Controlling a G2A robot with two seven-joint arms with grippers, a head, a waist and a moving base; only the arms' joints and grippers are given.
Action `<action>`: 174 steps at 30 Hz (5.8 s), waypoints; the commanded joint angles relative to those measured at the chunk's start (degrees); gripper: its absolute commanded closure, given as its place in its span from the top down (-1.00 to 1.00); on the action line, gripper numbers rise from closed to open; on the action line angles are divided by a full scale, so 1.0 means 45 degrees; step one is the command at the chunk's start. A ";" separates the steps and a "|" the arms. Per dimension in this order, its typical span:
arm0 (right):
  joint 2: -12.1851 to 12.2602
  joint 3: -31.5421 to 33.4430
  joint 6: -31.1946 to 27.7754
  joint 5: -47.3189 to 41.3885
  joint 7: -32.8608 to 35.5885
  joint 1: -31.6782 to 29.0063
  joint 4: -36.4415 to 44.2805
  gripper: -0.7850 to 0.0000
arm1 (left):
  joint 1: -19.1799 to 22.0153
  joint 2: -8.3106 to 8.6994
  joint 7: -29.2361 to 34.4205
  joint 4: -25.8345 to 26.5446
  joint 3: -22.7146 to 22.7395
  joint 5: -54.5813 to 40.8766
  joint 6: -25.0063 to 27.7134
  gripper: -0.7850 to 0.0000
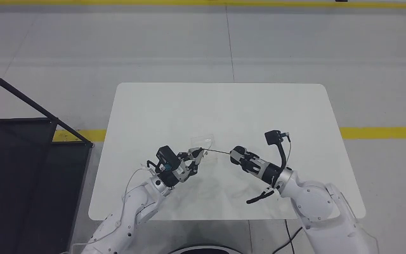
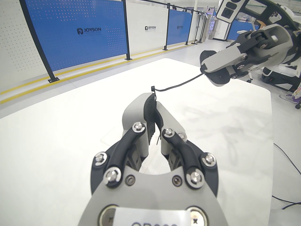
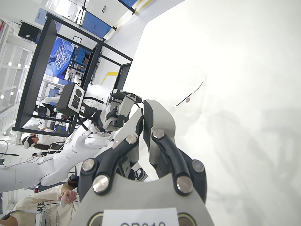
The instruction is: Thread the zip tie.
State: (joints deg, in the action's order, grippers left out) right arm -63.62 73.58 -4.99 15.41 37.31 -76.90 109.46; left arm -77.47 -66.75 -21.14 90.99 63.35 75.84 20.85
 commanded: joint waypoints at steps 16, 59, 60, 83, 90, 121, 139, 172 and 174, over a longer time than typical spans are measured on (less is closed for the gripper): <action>-0.0013 -0.0151 0.0136 -0.0044 -0.0048 0.0139 -0.0078 -1.00 | -0.0034 -0.0007 0.0078 0.0054 -0.0001 -0.0028 -0.0070 -1.00; 0.0037 -0.0064 0.0210 -0.0118 0.0017 0.0097 -0.0032 -1.00 | -0.0279 -0.0214 0.0118 0.0292 -0.0033 0.1215 -0.1084 -1.00; 0.0039 -0.0061 0.0208 -0.0122 0.0019 0.0096 -0.0033 -1.00 | -0.0279 -0.0219 0.0110 0.0289 -0.0036 0.1237 -0.1095 -1.00; 0.0061 -0.0037 0.0321 -0.0161 0.0087 0.0139 -0.0046 -1.00 | -0.0340 -0.0344 -0.0008 0.0302 0.0015 0.1407 -0.1434 -1.00; 0.0058 -0.0087 0.0390 -0.0172 0.0120 0.0199 -0.0071 -1.00 | -0.0353 -0.0363 -0.0063 0.0279 0.0067 0.1465 -0.1374 -1.00; 0.0068 -0.0059 0.0351 -0.0465 0.0051 0.0177 -0.0079 -1.00 | -0.0408 -0.0517 -0.0408 0.0141 -0.0113 0.2864 -0.2467 -1.00; 0.0088 0.0083 -0.0405 -0.0979 -0.0066 -0.0001 -0.0130 -1.00 | -0.0329 -0.0632 -0.0286 -0.0030 -0.0246 0.3305 -0.2843 -1.00; 0.0113 0.0028 -0.1765 -0.1726 -0.0020 -0.0027 -0.0390 -1.00 | -0.0222 -0.0781 -0.0141 -0.0261 -0.0265 0.3446 -0.2676 -1.00; 0.0122 0.0033 -0.1873 -0.1816 0.0115 -0.0014 -0.0418 -1.00 | -0.0210 -0.0791 -0.0137 -0.0275 -0.0275 0.3462 -0.2672 -1.00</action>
State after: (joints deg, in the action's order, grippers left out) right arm -63.08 73.73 -13.25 7.43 37.56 -77.01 107.64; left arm -78.44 -70.28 -21.76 89.78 62.14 91.38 8.84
